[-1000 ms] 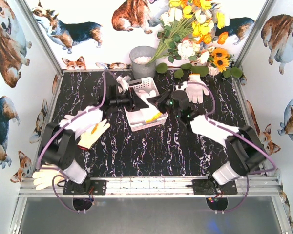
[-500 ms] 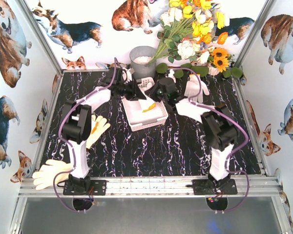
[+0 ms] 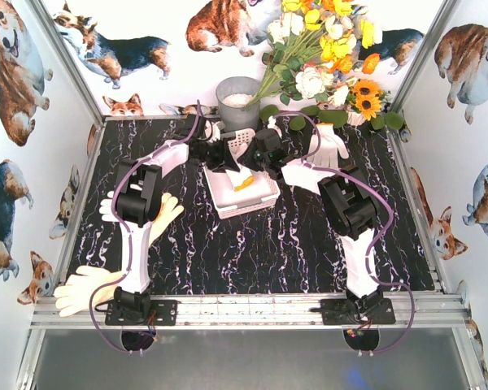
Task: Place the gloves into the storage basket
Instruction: Place the glove in the bin.
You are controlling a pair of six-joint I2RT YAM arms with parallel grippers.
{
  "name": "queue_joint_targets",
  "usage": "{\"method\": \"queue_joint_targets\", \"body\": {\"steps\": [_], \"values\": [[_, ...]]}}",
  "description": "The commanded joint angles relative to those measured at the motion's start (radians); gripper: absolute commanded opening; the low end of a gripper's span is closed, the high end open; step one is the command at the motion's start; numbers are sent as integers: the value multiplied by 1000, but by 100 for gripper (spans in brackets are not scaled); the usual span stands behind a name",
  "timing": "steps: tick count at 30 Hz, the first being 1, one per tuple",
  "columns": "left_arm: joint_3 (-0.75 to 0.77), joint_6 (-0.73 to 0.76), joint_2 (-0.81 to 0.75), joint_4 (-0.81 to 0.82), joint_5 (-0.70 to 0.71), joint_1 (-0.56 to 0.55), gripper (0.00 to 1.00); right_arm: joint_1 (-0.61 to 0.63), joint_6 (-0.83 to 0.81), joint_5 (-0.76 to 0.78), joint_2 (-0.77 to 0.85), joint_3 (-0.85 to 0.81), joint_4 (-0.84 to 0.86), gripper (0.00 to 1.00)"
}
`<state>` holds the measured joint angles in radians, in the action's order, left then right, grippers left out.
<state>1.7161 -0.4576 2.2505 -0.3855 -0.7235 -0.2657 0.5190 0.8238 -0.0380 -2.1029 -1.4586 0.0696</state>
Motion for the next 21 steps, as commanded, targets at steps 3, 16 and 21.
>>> {"method": "queue_joint_targets", "body": {"steps": [3, 16, 21], "values": [[-33, 54, -21, 2, 78, 8, 33, 31, -15, -54, 43, 12, 2, 0], [-81, 79, -176, -69, 163, 8, 71, 76, 7, 100, 62, 40, -84, 0], [-88, 84, -230, -93, 168, 8, 75, 98, 23, 131, 60, 47, -94, 0]]}}
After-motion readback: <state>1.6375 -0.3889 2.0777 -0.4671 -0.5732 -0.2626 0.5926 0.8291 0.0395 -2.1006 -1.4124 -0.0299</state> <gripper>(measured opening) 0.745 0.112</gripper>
